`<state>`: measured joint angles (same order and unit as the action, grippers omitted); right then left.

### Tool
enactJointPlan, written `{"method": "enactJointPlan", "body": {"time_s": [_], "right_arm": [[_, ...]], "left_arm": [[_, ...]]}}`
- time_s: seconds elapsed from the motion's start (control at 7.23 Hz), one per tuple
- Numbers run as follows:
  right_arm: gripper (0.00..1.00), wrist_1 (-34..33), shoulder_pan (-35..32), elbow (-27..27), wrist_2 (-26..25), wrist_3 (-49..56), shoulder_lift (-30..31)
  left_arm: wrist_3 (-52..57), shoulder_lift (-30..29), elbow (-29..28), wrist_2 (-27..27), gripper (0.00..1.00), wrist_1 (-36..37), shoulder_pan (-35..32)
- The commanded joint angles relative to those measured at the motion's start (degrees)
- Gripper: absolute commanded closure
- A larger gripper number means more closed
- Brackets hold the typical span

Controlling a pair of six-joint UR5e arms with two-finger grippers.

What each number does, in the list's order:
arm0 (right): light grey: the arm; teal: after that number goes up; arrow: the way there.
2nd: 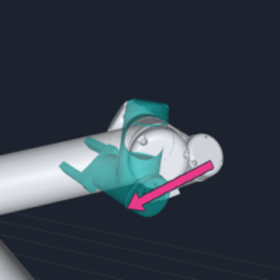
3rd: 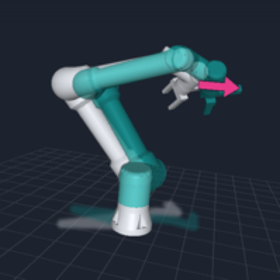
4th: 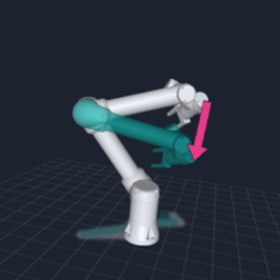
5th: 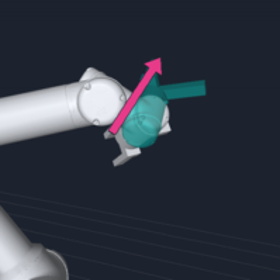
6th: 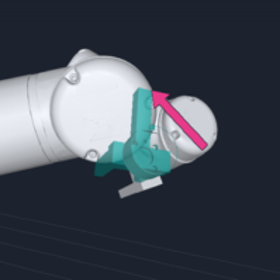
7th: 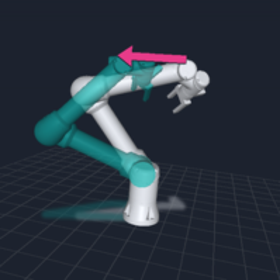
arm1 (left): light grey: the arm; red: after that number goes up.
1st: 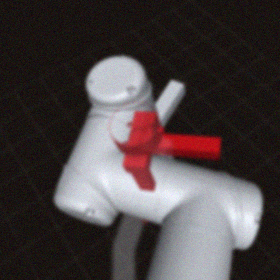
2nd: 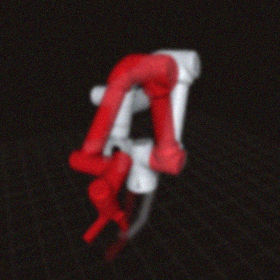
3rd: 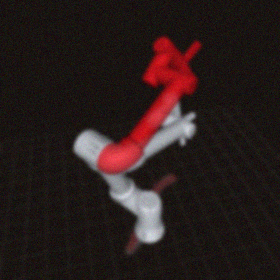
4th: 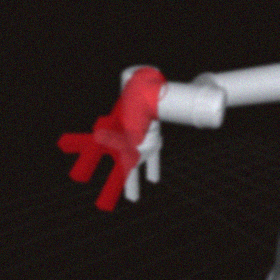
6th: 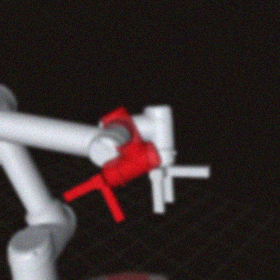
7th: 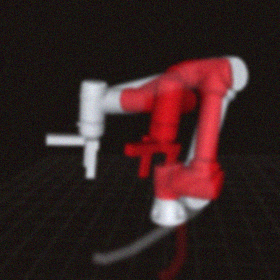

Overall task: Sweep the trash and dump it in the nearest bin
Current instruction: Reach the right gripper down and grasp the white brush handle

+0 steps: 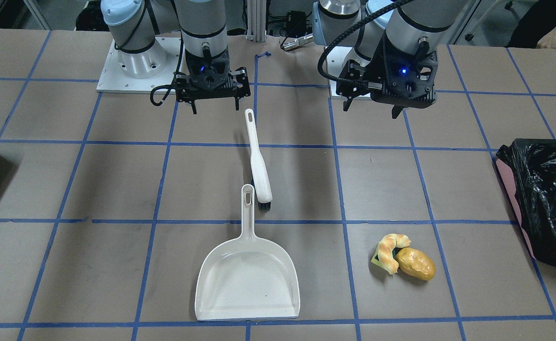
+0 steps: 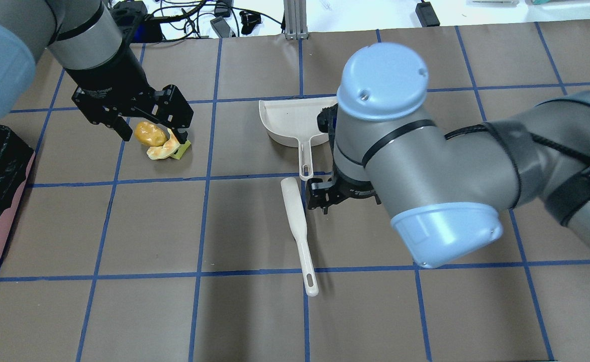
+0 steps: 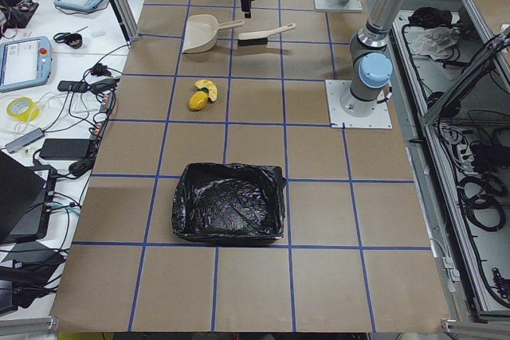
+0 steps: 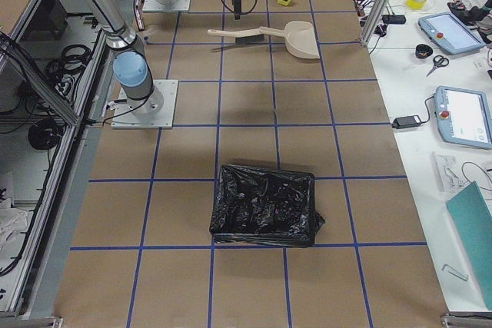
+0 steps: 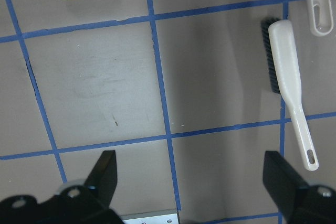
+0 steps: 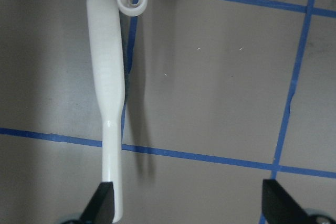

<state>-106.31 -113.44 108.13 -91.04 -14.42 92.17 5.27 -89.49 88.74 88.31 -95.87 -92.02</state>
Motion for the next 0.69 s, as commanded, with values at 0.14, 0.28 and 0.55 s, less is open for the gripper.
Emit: {"method": "enactJointPlan", "body": {"time_s": [0.14,0.28,0.55], "right_arm": [[0.0,-5.82,-5.99,1.2,-1.33,-1.75,-4.97],[0.0,-10.71,-7.31,3.03,-1.24,-1.75,-6.2],[0.0,-16.46,-7.58,8.22,-0.63,-1.84,-7.09]], "left_arm": [[-0.44,-2.33,0.21,-0.42,0.0,1.73,-0.26],[-0.79,-3.48,0.12,-0.77,0.0,6.61,-0.35],[-2.46,-6.9,-0.58,-4.09,0.0,9.81,-0.7]]}}
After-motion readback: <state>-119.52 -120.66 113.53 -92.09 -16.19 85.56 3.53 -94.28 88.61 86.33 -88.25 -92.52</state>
